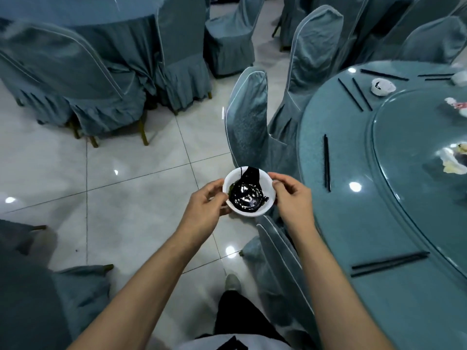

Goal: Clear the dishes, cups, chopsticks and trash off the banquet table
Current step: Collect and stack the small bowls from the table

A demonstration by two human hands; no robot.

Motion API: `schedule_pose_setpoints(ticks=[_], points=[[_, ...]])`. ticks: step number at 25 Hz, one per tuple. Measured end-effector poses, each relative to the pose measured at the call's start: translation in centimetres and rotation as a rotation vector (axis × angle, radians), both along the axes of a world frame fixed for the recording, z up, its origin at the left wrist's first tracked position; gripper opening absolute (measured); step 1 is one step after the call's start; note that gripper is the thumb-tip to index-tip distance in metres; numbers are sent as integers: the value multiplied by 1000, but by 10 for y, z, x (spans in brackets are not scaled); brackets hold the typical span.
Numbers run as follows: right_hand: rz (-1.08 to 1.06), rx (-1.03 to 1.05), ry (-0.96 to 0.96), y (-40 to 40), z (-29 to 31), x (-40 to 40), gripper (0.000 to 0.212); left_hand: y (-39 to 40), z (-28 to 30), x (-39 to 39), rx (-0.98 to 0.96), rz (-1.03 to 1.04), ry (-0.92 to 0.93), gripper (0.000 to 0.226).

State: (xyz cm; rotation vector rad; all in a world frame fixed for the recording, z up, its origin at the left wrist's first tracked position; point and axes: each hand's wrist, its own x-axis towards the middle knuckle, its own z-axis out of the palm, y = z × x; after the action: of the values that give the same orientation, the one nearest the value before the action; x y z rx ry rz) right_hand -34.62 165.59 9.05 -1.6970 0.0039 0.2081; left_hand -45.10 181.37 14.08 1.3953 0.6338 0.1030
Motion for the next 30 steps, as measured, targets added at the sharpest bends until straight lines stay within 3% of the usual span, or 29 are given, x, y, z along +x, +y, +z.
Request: schedule_pose_setpoints(ticks=[12, 30], points=[[66, 0, 24, 121, -7, 128, 26, 117, -12, 122, 49, 42, 51, 37], [-76, 6, 19, 247, 10, 335, 26, 258, -12, 353, 25, -59, 19, 36]])
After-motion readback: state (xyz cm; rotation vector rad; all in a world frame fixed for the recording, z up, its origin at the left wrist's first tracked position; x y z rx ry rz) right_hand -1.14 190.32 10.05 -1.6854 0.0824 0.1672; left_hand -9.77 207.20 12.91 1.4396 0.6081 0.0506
